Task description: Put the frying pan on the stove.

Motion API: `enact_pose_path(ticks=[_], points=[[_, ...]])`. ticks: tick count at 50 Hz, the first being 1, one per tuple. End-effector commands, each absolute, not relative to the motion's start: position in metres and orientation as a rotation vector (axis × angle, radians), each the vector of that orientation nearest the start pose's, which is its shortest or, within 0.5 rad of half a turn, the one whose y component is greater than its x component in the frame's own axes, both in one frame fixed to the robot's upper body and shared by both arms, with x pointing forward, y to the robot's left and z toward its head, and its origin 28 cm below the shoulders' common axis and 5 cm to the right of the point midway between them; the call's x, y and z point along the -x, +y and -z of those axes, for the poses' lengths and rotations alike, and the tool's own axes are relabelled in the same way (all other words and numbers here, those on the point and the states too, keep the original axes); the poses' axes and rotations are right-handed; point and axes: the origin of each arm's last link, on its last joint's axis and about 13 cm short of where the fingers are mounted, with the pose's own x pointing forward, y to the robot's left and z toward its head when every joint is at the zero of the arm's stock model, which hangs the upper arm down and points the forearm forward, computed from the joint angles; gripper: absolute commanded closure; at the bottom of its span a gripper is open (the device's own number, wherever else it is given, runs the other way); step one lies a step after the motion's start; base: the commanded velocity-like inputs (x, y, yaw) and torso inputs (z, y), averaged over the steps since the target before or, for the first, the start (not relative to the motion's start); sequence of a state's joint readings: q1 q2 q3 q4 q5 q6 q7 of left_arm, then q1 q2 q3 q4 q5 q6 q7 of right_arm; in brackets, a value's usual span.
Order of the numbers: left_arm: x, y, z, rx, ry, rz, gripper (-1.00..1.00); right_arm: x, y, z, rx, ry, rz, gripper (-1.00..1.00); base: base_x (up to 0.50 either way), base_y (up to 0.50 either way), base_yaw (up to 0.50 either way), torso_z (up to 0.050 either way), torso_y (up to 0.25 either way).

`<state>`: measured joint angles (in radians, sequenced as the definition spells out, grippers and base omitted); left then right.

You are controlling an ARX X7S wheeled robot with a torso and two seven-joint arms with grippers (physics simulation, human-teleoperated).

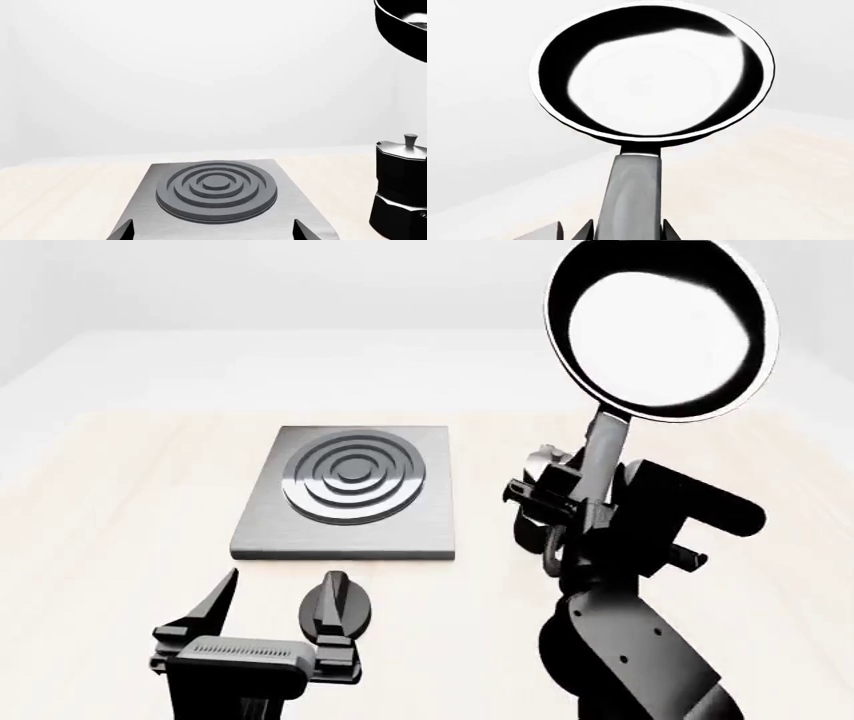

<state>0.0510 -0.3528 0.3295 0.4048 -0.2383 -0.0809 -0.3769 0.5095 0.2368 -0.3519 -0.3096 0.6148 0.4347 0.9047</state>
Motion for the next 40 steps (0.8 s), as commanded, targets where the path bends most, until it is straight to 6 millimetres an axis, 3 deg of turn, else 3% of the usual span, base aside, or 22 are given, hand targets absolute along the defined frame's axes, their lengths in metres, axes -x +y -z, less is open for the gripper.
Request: enact_pose_path(ticks=[1, 20, 40], points=[[-0.184, 0.201, -0.071, -0.02, -0.167, 0.049, -1.0, -0.286, -0.043, -0.171, -0.193, -0.145, 0.215, 1.0, 0.0, 0.0, 0.0, 0.0, 0.0], [-0.185, 0.202, -0.072, -0.015, -0.171, 0.044, -1.0, -0.297, -0.027, -0.171, -0.126, -0.115, 0.13, 1.0, 0.0, 0.0, 0.0, 0.001, 0.002], [-0.185, 0.201, -0.073, -0.015, -0.174, 0.044, -1.0, -0.315, -0.014, -0.153, 0.023, -0.04, 0.029, 1.0, 0.0, 0.0, 0.0, 0.0, 0.002]])
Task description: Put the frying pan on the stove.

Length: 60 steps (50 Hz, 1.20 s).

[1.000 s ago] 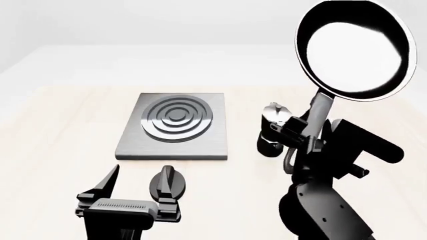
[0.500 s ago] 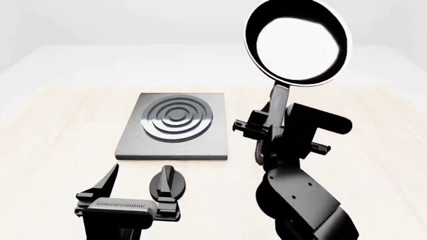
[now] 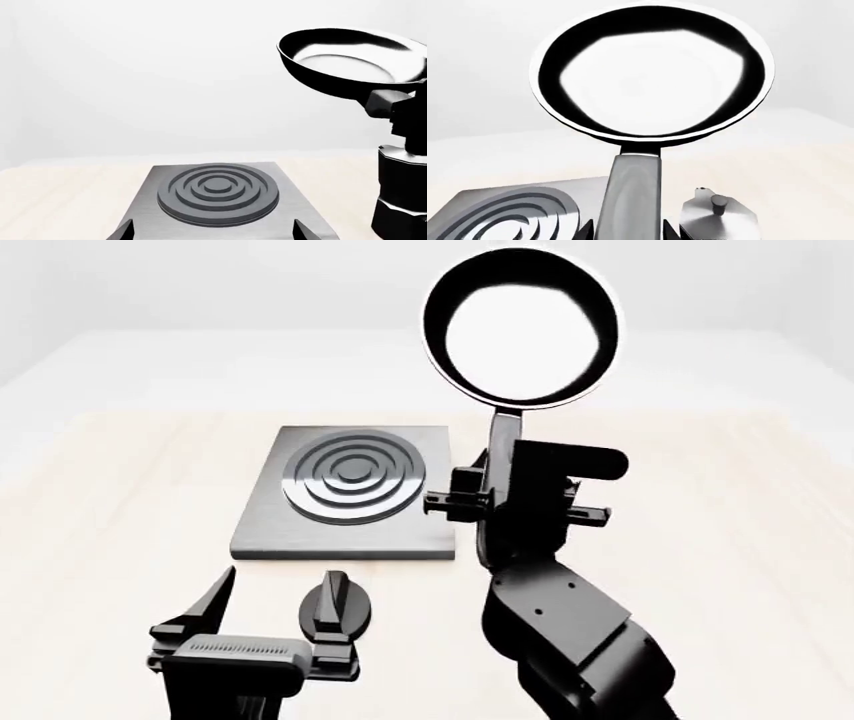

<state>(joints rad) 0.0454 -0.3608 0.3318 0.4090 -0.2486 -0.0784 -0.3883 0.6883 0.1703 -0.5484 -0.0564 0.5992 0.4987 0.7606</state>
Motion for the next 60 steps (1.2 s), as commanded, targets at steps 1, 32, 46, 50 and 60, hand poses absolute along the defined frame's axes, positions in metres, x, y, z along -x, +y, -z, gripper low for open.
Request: enact_pose_path(ticks=[1, 32, 46, 50, 60], points=[[-0.185, 0.201, -0.073, -0.016, -0.174, 0.044, -1.0, -0.315, -0.014, -0.153, 0.026, -0.038, 0.026, 1.0, 0.0, 0.0, 0.0, 0.0, 0.0], [-0.185, 0.203, -0.074, -0.015, -0.179, 0.042, -1.0, -0.332, -0.009, -0.144, 0.17, 0.032, -0.131, 1.0, 0.0, 0.0, 0.0, 0.0, 0.002], [-0.185, 0.202, -0.074, -0.018, -0.179, 0.042, -1.0, -0.338, -0.017, -0.152, 0.233, 0.053, -0.231, 1.0, 0.0, 0.0, 0.0, 0.001, 0.001], [-0.185, 0.202, -0.074, -0.018, -0.179, 0.043, -1.0, -0.339, -0.018, -0.153, 0.228, 0.065, -0.266, 1.0, 0.0, 0.0, 0.0, 0.0, 0.003], [-0.185, 0.202, -0.074, -0.018, -0.179, 0.041, -1.0, -0.343, -0.023, -0.15, 0.177, 0.124, -0.34, 1.0, 0.0, 0.0, 0.0, 0.001, 0.002]])
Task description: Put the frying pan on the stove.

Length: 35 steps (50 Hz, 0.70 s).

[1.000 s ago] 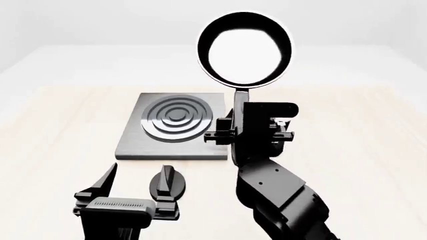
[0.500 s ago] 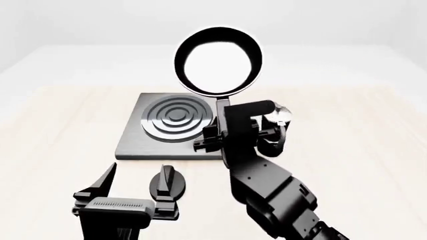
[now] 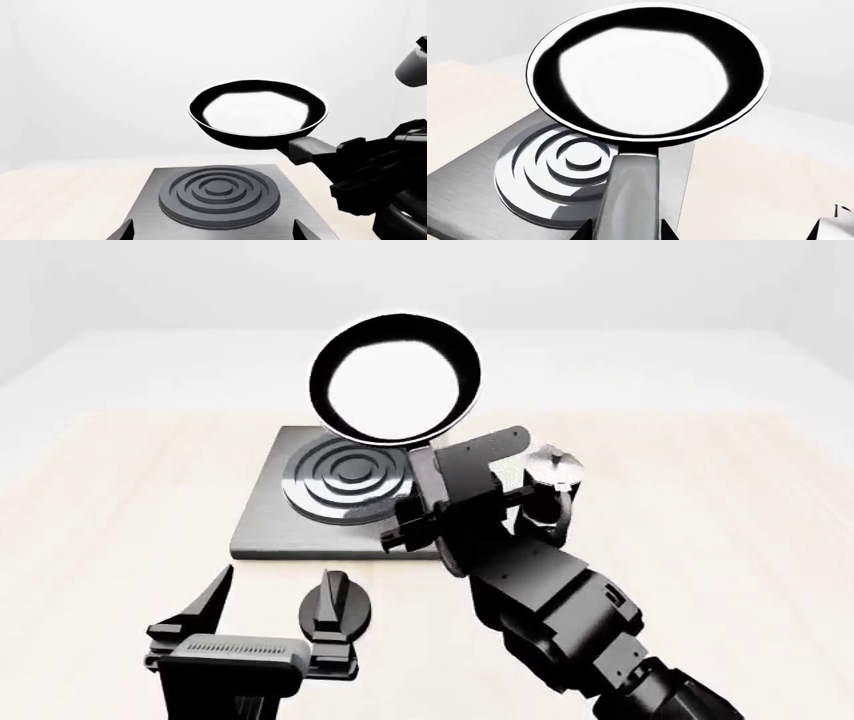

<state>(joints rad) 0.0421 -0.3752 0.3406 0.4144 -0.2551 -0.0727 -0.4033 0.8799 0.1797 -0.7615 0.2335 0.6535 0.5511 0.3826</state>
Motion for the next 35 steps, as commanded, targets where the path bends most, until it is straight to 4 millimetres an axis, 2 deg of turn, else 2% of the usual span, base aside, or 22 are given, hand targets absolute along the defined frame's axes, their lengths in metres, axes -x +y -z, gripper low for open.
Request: enact_pose_path(ticks=[1, 35], points=[[-0.185, 0.202, -0.074, -0.017, -0.179, 0.041, -1.0, -0.343, -0.023, -0.149, 0.172, 0.127, -0.342, 1.0, 0.0, 0.0, 0.0, 0.0, 0.0], [-0.185, 0.202, -0.073, -0.018, -0.178, 0.039, -1.0, -0.342, -0.02, -0.137, 0.167, 0.176, -0.419, 1.0, 0.0, 0.0, 0.0, 0.0, 0.002]])
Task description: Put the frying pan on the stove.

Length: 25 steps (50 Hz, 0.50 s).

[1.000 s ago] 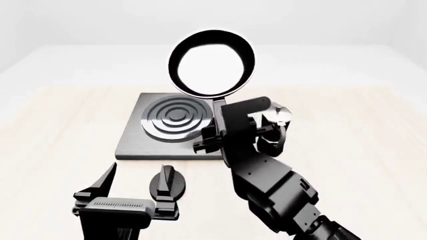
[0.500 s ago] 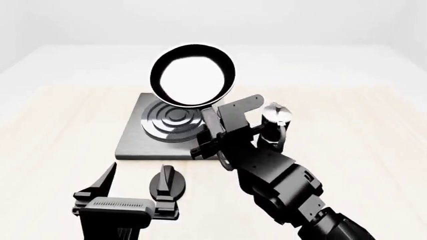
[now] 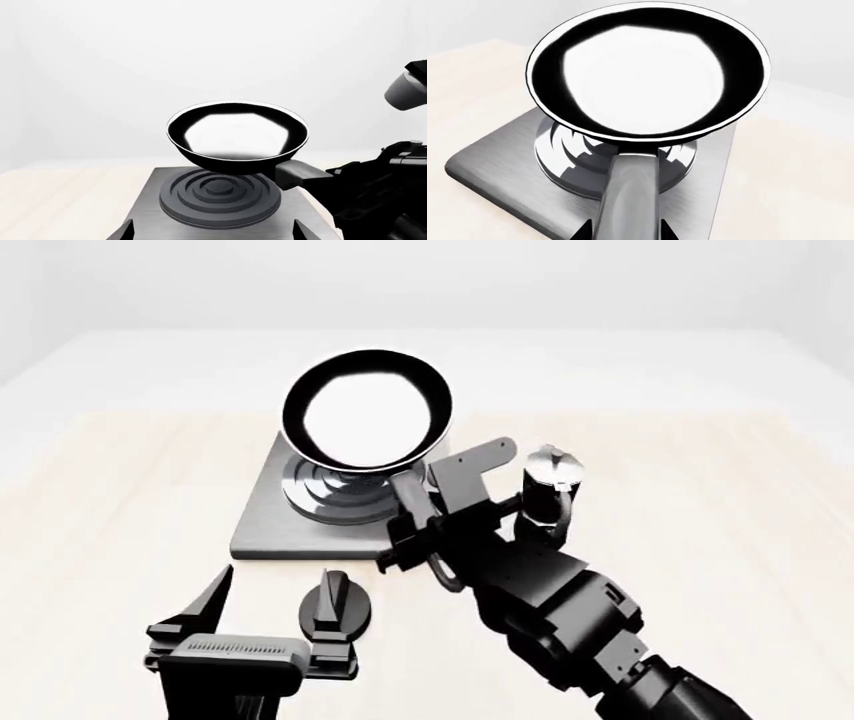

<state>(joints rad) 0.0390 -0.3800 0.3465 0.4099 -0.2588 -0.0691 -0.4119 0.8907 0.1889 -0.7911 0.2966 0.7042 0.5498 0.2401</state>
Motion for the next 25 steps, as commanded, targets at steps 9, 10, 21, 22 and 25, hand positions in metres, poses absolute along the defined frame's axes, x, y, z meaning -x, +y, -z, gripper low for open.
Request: enact_pose_path(ticks=[9, 10, 21, 22, 25], points=[[-0.1848, 0.2021, -0.073, -0.017, -0.177, 0.04, -1.0, -0.3441, -0.0191, -0.1375, 0.165, 0.175, -0.418, 1.0, 0.0, 0.0, 0.0, 0.001, 0.001], [-0.1848, 0.2021, -0.0729, -0.018, -0.177, 0.039, -1.0, -0.3442, -0.0188, -0.1376, 0.166, 0.176, -0.419, 1.0, 0.0, 0.0, 0.0, 0.0, 0.01], [-0.1851, 0.2029, -0.0734, -0.016, -0.179, 0.037, -1.0, -0.3477, -0.0121, -0.1348, 0.175, 0.182, -0.436, 1.0, 0.0, 0.0, 0.0, 0.0, 0.002], [-0.1851, 0.203, -0.0734, -0.016, -0.179, 0.036, -1.0, -0.3476, -0.0117, -0.1346, 0.175, 0.182, -0.437, 1.0, 0.0, 0.0, 0.0, 0.0, 0.0], [-0.1849, 0.2031, -0.0737, -0.015, -0.179, 0.036, -1.0, -0.3477, -0.0107, -0.1333, 0.177, 0.185, -0.442, 1.0, 0.0, 0.0, 0.0, 0.0, 0.0]])
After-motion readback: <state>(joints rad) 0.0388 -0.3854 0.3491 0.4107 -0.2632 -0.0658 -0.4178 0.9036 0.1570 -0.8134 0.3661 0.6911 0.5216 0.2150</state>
